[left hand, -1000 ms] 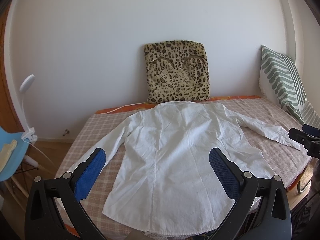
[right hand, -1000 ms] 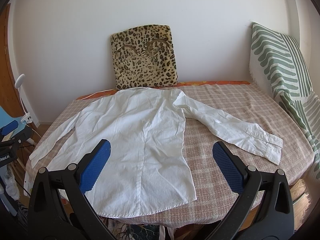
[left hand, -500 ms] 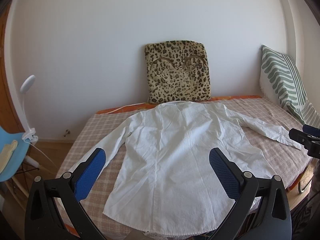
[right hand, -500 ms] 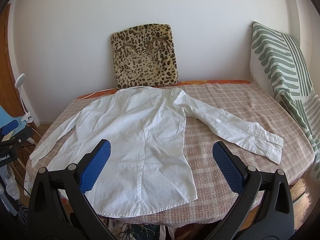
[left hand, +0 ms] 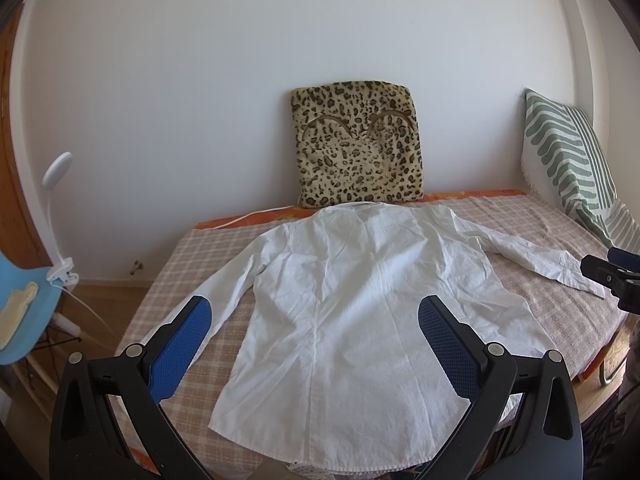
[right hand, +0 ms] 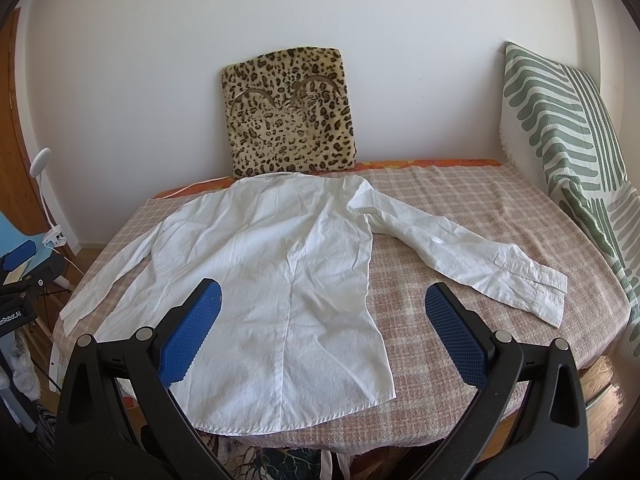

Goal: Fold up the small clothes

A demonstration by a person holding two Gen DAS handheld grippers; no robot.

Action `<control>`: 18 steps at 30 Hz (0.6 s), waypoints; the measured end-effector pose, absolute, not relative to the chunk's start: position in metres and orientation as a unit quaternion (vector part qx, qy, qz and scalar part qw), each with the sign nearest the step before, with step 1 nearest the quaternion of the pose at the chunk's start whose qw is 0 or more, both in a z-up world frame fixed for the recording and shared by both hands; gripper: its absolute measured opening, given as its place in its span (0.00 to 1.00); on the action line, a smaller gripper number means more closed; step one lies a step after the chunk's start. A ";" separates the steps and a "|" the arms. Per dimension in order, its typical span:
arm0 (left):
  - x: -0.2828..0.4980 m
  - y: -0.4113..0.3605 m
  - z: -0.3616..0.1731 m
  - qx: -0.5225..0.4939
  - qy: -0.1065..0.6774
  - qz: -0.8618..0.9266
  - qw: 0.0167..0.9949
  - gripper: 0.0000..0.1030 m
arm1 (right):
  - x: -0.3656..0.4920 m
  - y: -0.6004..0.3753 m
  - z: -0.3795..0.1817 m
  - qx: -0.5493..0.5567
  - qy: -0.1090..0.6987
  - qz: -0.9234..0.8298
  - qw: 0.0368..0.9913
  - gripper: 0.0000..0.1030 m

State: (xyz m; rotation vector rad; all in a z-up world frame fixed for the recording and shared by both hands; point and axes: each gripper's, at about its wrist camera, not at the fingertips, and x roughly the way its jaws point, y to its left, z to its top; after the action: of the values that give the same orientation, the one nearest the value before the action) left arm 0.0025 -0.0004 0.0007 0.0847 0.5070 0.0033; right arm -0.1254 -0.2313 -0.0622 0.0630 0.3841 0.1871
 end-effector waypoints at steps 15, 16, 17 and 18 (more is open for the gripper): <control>0.003 0.001 0.001 0.043 0.250 0.002 0.967 1.00 | -0.124 -0.230 -0.063 0.031 0.191 0.093 0.977 1.00; 0.003 0.002 0.001 0.043 0.251 0.003 0.967 1.00 | -0.125 -0.230 -0.063 0.031 0.191 0.094 0.977 1.00; 0.004 0.003 0.000 0.044 0.251 0.004 0.967 1.00 | -0.124 -0.229 -0.063 0.031 0.191 0.094 0.977 1.00; 0.004 0.004 0.000 0.043 0.252 0.004 0.967 1.00 | -0.125 -0.230 -0.063 0.031 0.191 0.094 0.977 1.00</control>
State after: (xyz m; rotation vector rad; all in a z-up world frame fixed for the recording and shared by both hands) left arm 0.0040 0.0041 -0.0001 0.0878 0.5098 0.0086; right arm -0.1247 -0.2295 -0.0625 0.0632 0.3856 0.1892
